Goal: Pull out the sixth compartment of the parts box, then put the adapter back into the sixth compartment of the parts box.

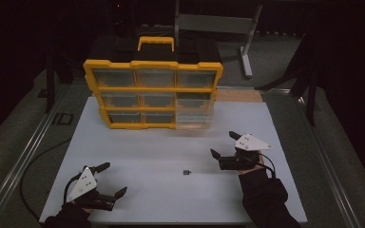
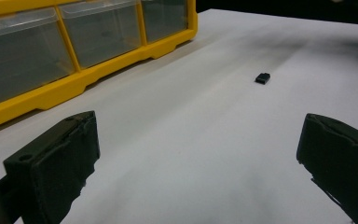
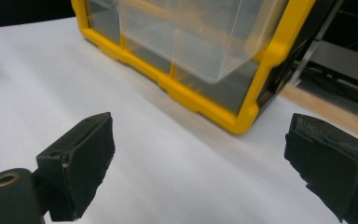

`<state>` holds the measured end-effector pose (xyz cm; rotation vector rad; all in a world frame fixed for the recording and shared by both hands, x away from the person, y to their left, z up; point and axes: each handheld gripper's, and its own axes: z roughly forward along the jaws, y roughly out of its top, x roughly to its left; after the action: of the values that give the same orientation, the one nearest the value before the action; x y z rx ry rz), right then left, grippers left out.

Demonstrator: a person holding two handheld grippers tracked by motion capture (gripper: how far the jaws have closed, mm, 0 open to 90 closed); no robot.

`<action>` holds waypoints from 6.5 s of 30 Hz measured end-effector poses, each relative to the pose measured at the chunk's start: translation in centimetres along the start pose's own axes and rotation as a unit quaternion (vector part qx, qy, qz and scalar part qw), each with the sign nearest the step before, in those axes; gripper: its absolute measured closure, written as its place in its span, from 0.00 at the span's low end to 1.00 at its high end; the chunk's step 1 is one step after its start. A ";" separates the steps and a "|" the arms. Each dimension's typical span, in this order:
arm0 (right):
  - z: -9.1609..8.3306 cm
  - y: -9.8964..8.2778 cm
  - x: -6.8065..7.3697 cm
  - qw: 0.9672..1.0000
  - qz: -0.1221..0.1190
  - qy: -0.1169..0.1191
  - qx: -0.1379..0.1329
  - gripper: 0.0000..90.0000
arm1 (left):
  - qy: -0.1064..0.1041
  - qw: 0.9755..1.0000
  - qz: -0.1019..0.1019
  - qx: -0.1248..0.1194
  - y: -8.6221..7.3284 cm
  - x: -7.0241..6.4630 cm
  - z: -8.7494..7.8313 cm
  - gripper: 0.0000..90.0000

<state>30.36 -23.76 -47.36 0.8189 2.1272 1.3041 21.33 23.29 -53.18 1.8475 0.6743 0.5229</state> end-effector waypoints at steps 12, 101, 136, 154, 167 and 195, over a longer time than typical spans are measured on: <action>-1.0 -2.7 -0.1 0.999 0.024 0.022 0.007 0.09 | 0.000 1.000 0.001 0.000 0.0 0.0 0.0 0.00; -4.3 -6.6 1.6 0.999 0.041 -0.010 0.007 0.09 | -0.001 0.999 -0.001 0.048 1.1 0.3 0.5 0.00; -4.4 -6.4 1.6 0.999 0.044 -0.001 -0.005 0.09 | -0.080 0.992 0.019 0.096 9.2 1.0 2.2 0.00; -4.4 -6.3 1.7 0.999 0.044 0.006 -0.012 0.09 | -0.111 0.982 0.052 0.141 12.1 0.0 4.7 0.00; -4.5 -6.3 1.6 0.999 0.042 0.008 -0.014 0.09 | -0.135 0.972 0.075 0.174 13.4 -1.0 7.4 0.00; -4.6 -6.4 1.6 0.999 0.044 0.013 -0.015 0.09 | -0.176 0.944 0.122 0.250 14.4 -4.3 14.2 0.01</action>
<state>24.69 -27.63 -51.43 0.8967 2.1071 1.3967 30.13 6.49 -44.93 2.4468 0.3516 0.1673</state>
